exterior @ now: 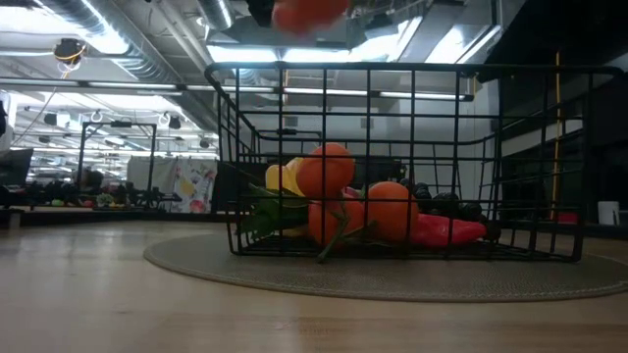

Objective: Build produce basket
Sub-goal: Put the tangerines into the wire basket, then put the eggplant into the wire basket

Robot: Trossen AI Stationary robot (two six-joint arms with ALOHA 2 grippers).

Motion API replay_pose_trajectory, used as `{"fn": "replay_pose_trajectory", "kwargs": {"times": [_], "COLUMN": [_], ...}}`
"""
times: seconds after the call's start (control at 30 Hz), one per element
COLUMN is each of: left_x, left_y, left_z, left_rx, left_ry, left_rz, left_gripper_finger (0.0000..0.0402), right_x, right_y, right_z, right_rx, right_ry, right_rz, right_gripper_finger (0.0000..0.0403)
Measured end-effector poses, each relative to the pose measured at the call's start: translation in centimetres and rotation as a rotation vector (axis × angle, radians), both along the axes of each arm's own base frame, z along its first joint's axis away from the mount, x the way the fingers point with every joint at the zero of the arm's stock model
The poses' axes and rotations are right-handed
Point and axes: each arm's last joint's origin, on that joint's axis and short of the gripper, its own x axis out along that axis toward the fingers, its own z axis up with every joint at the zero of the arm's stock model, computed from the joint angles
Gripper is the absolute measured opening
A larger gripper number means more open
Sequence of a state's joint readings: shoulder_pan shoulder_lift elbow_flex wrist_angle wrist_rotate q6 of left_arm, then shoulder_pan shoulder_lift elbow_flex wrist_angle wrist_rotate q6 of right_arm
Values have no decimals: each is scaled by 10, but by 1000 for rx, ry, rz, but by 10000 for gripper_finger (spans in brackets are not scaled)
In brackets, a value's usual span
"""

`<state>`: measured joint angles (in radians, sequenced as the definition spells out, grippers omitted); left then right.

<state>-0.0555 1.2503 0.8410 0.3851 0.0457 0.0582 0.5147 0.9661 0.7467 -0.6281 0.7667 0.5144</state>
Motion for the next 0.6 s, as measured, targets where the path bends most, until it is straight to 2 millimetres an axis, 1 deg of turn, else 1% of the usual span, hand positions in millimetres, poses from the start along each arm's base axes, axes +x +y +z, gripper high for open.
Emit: {"fn": "replay_pose_trajectory", "kwargs": {"times": [0.1, 0.6], "left_x": [0, 0], "left_y": [1, 2], "left_z": [0, 0], "left_rx": [0, 0], "left_ry": [0, 1], "left_rz": [27, 52], "left_gripper_finger": [113, 113], "right_x": [0, 0], "right_y": [0, 0], "right_z": [0, 0], "right_rx": [0, -1], "right_ry": [0, 1], "right_rz": [0, 0], "right_gripper_finger": [145, 145]}}
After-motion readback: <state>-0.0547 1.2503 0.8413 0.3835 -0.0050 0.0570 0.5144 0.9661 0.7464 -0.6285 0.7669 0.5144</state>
